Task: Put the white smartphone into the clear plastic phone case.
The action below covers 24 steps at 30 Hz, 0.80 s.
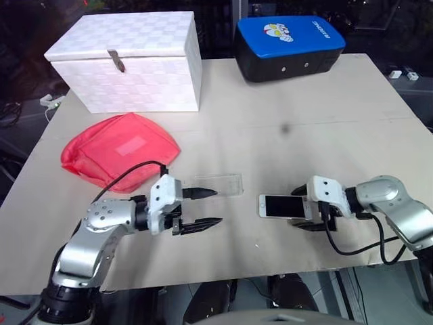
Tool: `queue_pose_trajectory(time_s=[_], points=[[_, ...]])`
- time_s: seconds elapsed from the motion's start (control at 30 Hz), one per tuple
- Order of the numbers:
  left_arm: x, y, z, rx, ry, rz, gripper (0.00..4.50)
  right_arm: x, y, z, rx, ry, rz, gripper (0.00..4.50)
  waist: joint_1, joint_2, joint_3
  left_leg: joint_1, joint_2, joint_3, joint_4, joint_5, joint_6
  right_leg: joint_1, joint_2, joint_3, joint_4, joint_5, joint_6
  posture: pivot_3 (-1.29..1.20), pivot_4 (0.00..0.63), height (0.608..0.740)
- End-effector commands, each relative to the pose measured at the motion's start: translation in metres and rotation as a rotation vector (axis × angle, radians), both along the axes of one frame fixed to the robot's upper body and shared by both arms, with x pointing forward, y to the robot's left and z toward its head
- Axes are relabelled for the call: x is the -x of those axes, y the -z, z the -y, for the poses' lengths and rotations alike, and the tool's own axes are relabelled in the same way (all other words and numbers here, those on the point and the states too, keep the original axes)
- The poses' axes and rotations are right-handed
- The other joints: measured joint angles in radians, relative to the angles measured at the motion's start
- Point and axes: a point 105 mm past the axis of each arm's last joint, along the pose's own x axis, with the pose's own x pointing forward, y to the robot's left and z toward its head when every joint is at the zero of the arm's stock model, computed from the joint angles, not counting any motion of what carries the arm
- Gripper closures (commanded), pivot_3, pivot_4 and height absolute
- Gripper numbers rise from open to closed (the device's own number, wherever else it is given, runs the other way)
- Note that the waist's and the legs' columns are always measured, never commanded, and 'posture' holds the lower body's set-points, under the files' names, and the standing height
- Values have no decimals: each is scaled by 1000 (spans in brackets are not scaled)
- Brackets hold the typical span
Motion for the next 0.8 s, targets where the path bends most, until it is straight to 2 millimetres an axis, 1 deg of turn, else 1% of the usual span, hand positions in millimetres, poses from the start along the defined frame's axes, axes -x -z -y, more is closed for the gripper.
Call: queue_pose_trajectory(time_s=[0.03, 0.1, 0.17, 0.27, 0.33, 0.37, 0.5, 0.53, 0.57, 0.6, 0.67, 0.77, 0.8], points=[[5, -9, -5, 5, 35, 14, 47, 8, 23, 20, 59, 114, -75, 868, 2, 0, -1, 0, 0, 0, 0, 0, 0, 0, 0, 0, 0, 0, 0, 0, 150, 740], [2, -7, -6, -6, 24, 18, 0, 13, 27, 24, 64, 141, -87, 1606, 3, 1, -3, 0, 0, 0, 0, 0, 0, 1, 0, 0, 0, 0, 0, 0, 150, 740], [0, -6, -3, -1, 24, 18, 0, 19, 29, 28, 60, 172, -93, 1616, 10, 1, -3, 0, 0, 0, 0, 0, 0, 1, 0, 0, 0, 0, 0, 0, 150, 740], [-5, -4, 1, 5, 15, 22, 0, 22, 29, 34, 39, 274, -87, 1616, 23, 1, -3, 0, 0, 0, 0, 0, 0, 1, 0, 0, 0, 0, 0, 0, 150, 740], [-5, -2, 5, 16, 11, 20, 0, 19, 24, 41, -11, 425, -70, 1616, 31, 1, -4, 0, 0, -1, 0, 0, 0, 1, -1, -1, -1, 0, 0, 0, 150, 740], [-7, -2, 7, 23, 6, 17, 0, 18, 18, 43, -56, 526, -68, 1616, 32, 0, -4, 0, 0, -1, 0, 0, 0, 1, -1, -1, -1, 0, 0, 0, 150, 740], [-6, 1, 21, 48, 7, 11, 0, 20, 1, 61, -136, 856, -10, 1616, 39, 1, -4, 0, -1, 0, 0, 0, 0, 1, -1, 0, -1, 0, 0, 0, 150, 740], [-8, 1, 22, 53, 9, 11, 0, 21, -2, 59, -144, 920, 8, 1616, 40, 1, -4, 0, -1, 0, 0, 0, 0, 1, -1, 0, -1, 0, 0, 0, 150, 740], [-12, 1, 23, 60, 13, 7, 0, 20, -2, 52, -143, 1000, 18, 1616, 40, 1, -4, 0, -1, 0, 0, 0, 0, 0, -1, 0, -1, 0, 0, 0, 150, 740], [-16, 1, 23, 61, 16, 7, 0, 19, -2, 41, -147, 1045, 20, 1616, 39, 2, -4, 0, -1, 0, -1, 0, 0, 0, 0, 1, 0, 0, 0, 0, 150, 740], [-19, 2, 25, 60, 27, 11, 0, 16, -3, 28, -156, 1102, 22, 1616, 30, 3, -5, 1, 0, 0, -2, 0, -1, 0, 0, 0, 1, 1, -1, 0, 150, 740], [-22, 3, 29, 60, 49, 11, 0, 8, -6, 5, -271, 1175, -55, 1616, 8, 4, -6, 1, 0, 0, -3, 1, -1, -1, 1, 1, 1, 1, -2, 0, 150, 740], [-23, 3, 29, 58, 62, 8, 0, 6, -7, -3, -300, 1171, -80, 1116, -3, 5, -5, 1, 0, 1, -3, 1, -1, -1, 1, 2, 1, 1, -2, 0, 150, 740]])
